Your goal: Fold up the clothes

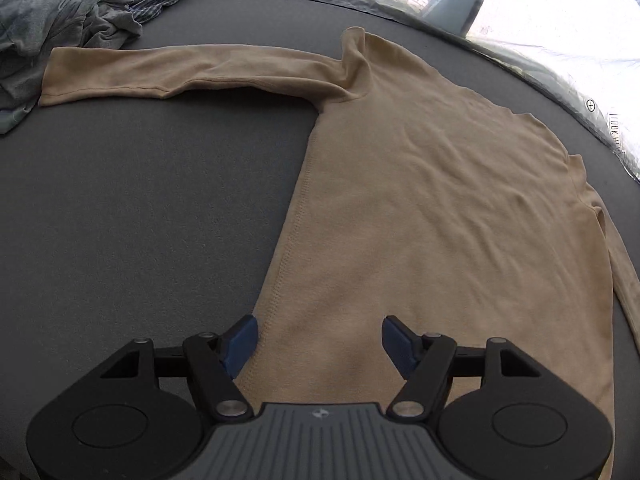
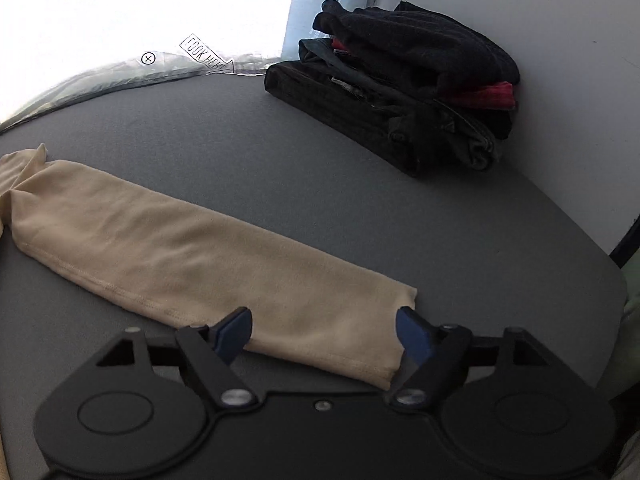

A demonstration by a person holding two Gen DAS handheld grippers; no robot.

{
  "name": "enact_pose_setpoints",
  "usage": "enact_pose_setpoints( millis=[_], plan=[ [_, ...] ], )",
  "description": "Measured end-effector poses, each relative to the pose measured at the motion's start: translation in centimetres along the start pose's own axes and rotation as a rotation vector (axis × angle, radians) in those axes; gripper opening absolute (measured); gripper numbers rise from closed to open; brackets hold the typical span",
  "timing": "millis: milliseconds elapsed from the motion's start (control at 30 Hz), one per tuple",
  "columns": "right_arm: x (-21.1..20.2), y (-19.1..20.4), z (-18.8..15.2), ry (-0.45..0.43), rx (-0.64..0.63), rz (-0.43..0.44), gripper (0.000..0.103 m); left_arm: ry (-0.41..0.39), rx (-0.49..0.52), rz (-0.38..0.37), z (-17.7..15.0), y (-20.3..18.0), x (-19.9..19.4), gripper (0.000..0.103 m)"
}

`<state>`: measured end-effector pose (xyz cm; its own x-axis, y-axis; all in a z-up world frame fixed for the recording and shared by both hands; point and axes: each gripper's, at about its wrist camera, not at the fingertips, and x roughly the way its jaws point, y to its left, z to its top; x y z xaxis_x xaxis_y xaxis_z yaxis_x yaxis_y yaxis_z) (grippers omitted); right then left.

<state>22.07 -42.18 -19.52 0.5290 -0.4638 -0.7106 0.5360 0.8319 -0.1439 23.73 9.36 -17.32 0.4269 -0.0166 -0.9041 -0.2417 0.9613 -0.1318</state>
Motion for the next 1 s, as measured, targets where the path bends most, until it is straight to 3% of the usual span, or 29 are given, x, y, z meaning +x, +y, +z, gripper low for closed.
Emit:
enact_pose_setpoints(
  millis=[67,200,233,300,333,367,533,700,733,767,833,900,967,1000],
  plan=[
    [0.5,-1.3,-0.2,0.011,0.057,0.014,0.080,0.006,-0.017,0.014,-1.2,0.1,-0.4,0.071],
    [0.7,-2.2,-0.4,0.009,0.043,0.026,0.079,0.010,-0.033,0.047,-3.2,-0.3,-1.1,0.077],
    [0.7,-2.4,-0.5,0.008,0.037,0.028,0.073,0.012,-0.036,0.057,-3.7,-0.5,-1.3,0.078],
    [0.8,-2.8,-0.6,0.006,0.024,0.033,0.047,0.014,-0.043,0.067,-4.3,-0.6,-1.5,0.079],
    [0.8,-3.0,-0.6,0.005,0.018,0.036,0.022,0.017,-0.048,0.068,-4.5,-0.7,-1.6,0.080],
    [0.9,-3.2,-0.7,0.003,0.011,0.039,0.004,0.022,-0.055,0.067,-4.7,-0.8,-1.6,0.080],
    [1.0,-4.1,-0.9,-0.002,-0.021,0.052,0.004,0.030,-0.031,0.089,-5.5,-1.8,-1.5,0.083],
    [1.1,-3.4,-0.5,0.015,-0.075,0.014,0.009,0.044,0.029,0.095,-5.7,-2.3,-1.1,0.088],
    [1.0,-3.1,-0.4,0.018,-0.077,-0.001,0.023,0.048,0.036,0.089,-5.6,-2.2,-1.0,0.089],
    [0.8,-2.9,-0.4,0.019,-0.075,-0.018,0.044,0.051,0.040,0.079,-5.5,-2.1,-1.0,0.089],
    [0.0,-2.3,-0.3,0.009,-0.062,-0.023,0.056,0.055,0.039,0.055,-5.1,-1.5,-1.1,0.089],
    [-0.8,-1.5,-0.3,0.005,-0.049,-0.019,0.058,0.054,0.026,0.021,-4.4,-0.5,-1.2,0.089],
    [-1.7,0.1,-0.1,0.009,-0.027,0.006,0.077,0.044,0.004,-0.008,-3.4,0.8,-1.5,0.089],
    [-2.2,1.1,-0.1,0.004,-0.018,0.028,0.080,0.036,-0.002,-0.004,-2.8,1.5,-1.6,0.089]
  ],
)
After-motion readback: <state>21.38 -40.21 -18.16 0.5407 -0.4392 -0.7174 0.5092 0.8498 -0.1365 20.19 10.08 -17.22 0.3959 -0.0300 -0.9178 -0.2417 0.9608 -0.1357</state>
